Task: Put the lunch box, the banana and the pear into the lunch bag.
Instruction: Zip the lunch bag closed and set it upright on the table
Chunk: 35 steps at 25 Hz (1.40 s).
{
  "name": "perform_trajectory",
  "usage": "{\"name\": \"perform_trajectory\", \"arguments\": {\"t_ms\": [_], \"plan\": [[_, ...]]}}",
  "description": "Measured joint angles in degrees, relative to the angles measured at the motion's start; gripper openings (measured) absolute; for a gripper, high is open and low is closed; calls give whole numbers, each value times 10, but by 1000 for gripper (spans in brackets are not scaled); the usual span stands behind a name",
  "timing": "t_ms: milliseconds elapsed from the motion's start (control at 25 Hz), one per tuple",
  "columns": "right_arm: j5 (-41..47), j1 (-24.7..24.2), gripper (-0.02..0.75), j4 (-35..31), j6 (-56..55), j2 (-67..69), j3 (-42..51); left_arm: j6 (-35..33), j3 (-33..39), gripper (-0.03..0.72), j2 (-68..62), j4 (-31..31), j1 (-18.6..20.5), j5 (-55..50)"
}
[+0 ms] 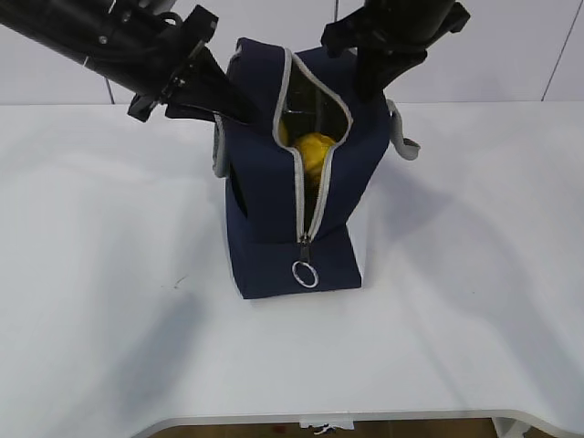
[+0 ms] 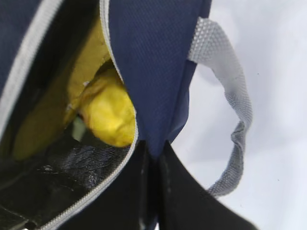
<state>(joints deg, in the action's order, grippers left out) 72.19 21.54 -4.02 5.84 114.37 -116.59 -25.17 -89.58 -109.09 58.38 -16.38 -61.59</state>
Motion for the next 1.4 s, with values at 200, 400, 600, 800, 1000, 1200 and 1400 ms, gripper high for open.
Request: {"name": "perform_trajectory", "arguments": {"t_ms": [200,400,600,800,1000,1200,1400], "plan": [[0,0,3,0,-1,0,1,0,0,6,-1,7,-7,32],[0,0,3,-1,-9,0,1,0,0,6,-5,15,-18,38],[0,0,3,-45,-22,0,1,0,0,6,-10,20,-35,46],[0,0,43,-61,-35,0,1,0,0,34,-13,22,-36,44],[0,0,316,-64,-45,0,1,-1,0,264,-13,22,-36,33],[-2,0,453,-65,-48,-20,1,-1,-31,363,-13,9,-11,-27],[-2,0,466,-65,-50,-68,1,16,-96,362,-10,-42,17,-69]]}}
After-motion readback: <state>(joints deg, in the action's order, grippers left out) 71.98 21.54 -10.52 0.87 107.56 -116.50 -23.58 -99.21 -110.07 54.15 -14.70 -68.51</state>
